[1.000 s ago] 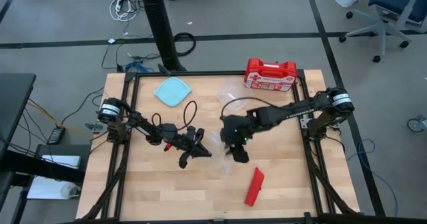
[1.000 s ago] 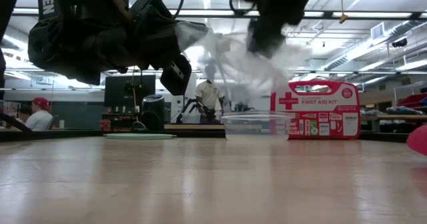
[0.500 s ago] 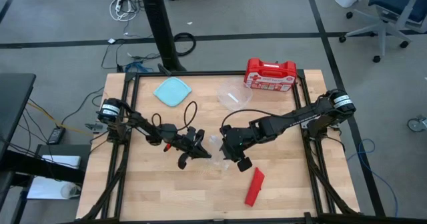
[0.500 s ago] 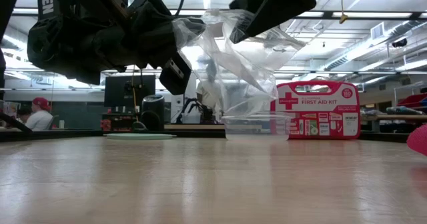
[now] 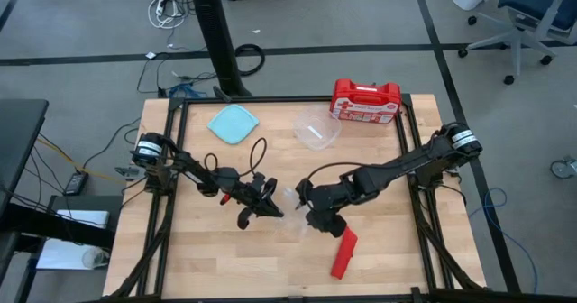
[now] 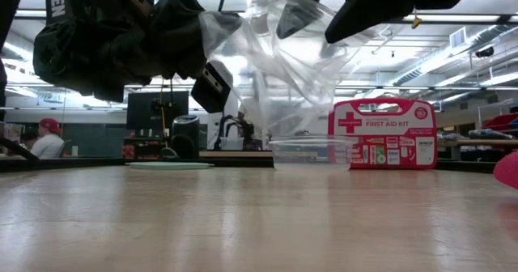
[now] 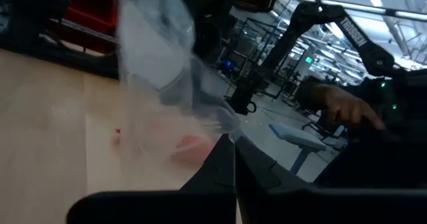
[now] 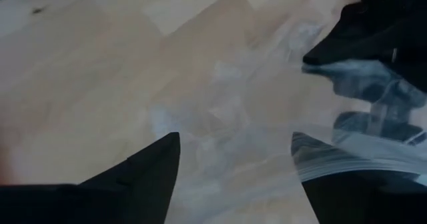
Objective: Roll bandage
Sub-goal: Open the transparent zip bag
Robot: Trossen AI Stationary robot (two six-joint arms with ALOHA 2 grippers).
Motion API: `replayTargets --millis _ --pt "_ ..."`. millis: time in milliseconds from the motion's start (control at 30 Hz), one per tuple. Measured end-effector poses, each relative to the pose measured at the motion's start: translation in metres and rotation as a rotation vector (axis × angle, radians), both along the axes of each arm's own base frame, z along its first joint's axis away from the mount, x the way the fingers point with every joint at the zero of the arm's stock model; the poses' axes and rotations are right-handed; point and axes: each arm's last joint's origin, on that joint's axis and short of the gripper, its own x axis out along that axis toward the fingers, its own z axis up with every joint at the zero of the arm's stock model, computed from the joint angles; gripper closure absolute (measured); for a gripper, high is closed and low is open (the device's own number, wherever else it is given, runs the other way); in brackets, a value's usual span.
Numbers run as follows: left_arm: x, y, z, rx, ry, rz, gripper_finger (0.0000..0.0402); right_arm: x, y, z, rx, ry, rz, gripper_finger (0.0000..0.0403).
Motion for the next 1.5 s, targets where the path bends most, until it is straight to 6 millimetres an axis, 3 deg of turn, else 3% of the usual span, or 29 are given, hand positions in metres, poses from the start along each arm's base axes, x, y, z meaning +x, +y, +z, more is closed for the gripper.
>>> replayTargets --millis 367,633,1200,1500 --pt "0.0 0.0 0.0 -0.012 0.003 -0.008 0.0402 -0.005 0.009 -0.002 -0.074 0.005 0.121 0.0074" --pt "0.0 0.0 0.0 -0.015 0.005 -0.009 0.0402 -0.002 0.005 0.0 -0.175 -0.045 0.027 0.0074" --pt "0.0 0.0 0.0 -0.014 0.006 -0.017 0.0402 0.01 -0.005 0.009 -0.171 -0.165 -0.011 0.0065" --pt "0.0 0.0 0.0 -0.007 0.001 -0.017 0.0402 0.003 -0.001 0.002 -0.039 -0.046 0.038 0.0073"
